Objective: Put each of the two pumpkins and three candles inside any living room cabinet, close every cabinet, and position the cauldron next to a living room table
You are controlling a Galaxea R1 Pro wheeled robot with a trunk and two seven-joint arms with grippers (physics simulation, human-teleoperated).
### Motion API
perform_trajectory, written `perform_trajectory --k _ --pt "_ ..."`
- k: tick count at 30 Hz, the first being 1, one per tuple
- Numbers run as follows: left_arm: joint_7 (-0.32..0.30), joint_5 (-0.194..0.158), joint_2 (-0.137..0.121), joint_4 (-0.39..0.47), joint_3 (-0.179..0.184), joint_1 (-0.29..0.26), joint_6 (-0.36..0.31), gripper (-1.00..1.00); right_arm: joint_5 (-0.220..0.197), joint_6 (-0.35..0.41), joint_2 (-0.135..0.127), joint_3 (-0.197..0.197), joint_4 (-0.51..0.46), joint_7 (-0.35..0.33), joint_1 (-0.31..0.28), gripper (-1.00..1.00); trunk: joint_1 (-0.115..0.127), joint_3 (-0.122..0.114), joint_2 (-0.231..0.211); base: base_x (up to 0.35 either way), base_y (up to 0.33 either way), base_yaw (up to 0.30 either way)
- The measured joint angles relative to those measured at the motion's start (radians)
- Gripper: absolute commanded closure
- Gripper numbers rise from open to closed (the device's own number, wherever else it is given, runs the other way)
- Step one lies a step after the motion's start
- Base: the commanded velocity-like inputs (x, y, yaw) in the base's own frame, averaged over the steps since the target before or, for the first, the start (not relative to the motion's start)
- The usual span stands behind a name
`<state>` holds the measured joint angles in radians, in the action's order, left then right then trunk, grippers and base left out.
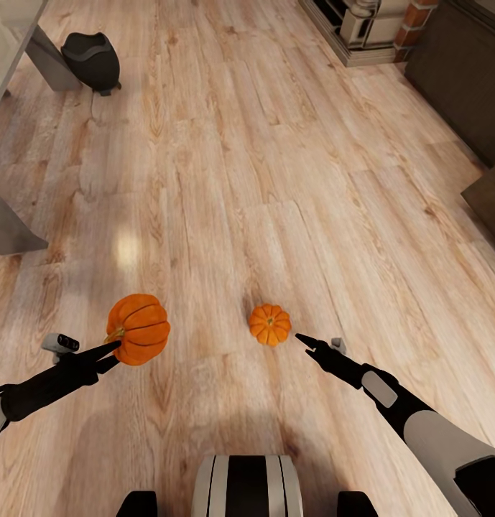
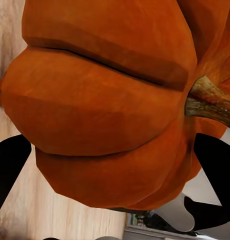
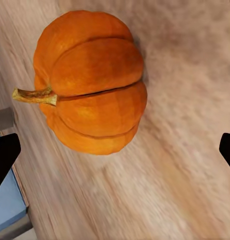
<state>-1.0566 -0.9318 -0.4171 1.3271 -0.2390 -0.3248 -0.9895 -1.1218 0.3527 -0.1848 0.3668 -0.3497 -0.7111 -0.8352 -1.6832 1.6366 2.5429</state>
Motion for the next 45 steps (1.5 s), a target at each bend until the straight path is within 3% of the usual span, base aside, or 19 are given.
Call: perform_trajectory --k 19,45 --pt "0.000 0.000 0.000 -0.002 -0.002 0.000 0.000 1.00 0.005 0.005 0.002 0.000 0.002 0.041 0.000 -1.00 0.000 0.000 0.000 0.060 0.057 0.000" --pt "0.000 0.005 0.001 -0.004 -0.002 0.000 0.000 1.00 0.007 0.003 0.000 0.000 0.001 0.044 0.000 -1.00 0.000 0.000 0.000 0.075 0.056 0.000"
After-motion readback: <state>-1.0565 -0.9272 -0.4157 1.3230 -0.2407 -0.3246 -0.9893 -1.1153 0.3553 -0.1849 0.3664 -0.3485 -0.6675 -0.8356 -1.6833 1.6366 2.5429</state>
